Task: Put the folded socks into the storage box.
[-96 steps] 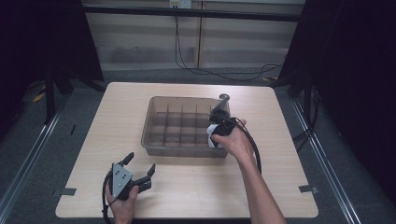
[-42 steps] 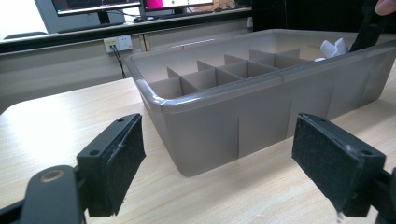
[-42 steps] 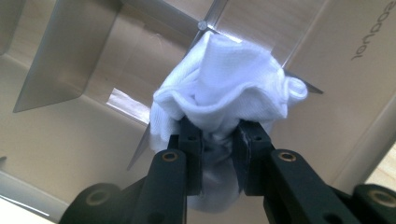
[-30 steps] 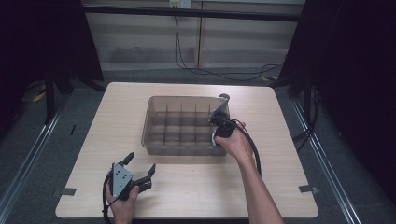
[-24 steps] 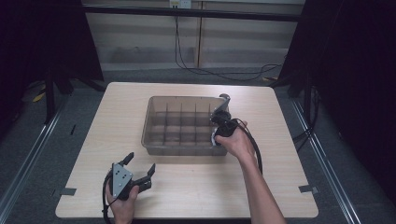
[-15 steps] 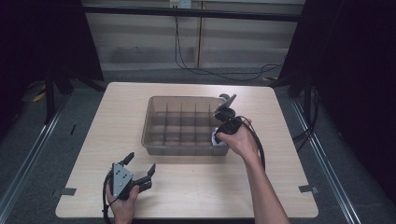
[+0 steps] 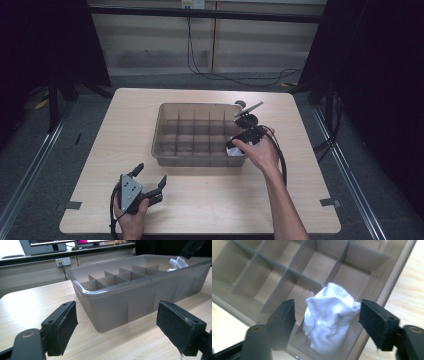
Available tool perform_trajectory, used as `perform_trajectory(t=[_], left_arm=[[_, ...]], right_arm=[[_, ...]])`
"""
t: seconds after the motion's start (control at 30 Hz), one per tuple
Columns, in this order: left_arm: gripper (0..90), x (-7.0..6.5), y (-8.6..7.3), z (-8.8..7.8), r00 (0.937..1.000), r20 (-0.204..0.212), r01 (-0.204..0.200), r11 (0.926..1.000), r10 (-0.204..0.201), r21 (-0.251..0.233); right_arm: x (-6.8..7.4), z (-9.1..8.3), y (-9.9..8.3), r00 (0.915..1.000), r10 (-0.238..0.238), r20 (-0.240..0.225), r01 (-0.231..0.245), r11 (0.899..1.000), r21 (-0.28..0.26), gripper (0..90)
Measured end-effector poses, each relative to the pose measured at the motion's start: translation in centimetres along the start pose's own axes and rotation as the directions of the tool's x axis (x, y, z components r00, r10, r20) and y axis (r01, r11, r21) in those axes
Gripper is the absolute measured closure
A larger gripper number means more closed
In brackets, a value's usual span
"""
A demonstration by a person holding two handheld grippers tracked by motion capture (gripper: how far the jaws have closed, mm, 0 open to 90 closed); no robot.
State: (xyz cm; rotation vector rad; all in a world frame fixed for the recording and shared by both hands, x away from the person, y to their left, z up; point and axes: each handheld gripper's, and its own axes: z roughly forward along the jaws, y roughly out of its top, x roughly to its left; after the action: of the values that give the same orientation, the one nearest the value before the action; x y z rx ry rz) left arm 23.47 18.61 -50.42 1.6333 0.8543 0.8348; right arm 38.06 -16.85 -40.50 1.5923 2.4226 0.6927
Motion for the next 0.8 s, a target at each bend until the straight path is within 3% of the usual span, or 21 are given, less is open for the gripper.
perform_trajectory(t=[0.07,0.2,0.3,0.53,0.63,0.7,0.8], left_arm=[[16.7,0.0,0.0,0.0,1.0000,-0.001,0.000,1.0000,0.000,0.000],[16.7,0.0,0.0,0.0,1.0000,-0.002,0.001,1.0000,-0.001,0.001],[16.6,0.0,0.0,0.0,1.0000,-0.003,0.001,1.0000,-0.001,0.003],[16.7,0.1,0.0,0.0,0.9999,-0.008,0.008,1.0000,-0.008,0.006],[16.7,0.1,0.0,0.0,1.0000,-0.005,0.008,1.0000,-0.007,0.005],[16.7,0.1,0.0,0.1,0.9999,-0.004,0.010,0.9999,-0.010,0.005],[16.7,0.1,0.0,0.1,0.9998,-0.004,0.020,0.9998,-0.020,0.005]], right_arm=[[0.0,-0.2,-0.2,0.9999,0.007,0.014,-0.006,0.999,-0.040,20.3],[-0.3,-0.9,-0.9,0.9998,0.018,-0.010,-0.019,0.988,-0.155,15.6],[-0.4,-1.0,-1.8,0.9995,0.029,0.010,-0.027,0.980,-0.197,15.0],[-1.3,-1.5,-3.6,0.9957,0.018,-0.090,-0.046,0.950,-0.309,14.3],[-1.6,-1.7,-4.5,0.9960,0.033,-0.083,-0.061,0.930,-0.362,14.3],[-1.7,-1.9,-4.8,0.9977,0.042,-0.054,-0.060,0.917,-0.393,14.4],[-1.6,-2.4,-5.6,0.9983,0.040,-0.042,-0.055,0.888,-0.456,14.3]])
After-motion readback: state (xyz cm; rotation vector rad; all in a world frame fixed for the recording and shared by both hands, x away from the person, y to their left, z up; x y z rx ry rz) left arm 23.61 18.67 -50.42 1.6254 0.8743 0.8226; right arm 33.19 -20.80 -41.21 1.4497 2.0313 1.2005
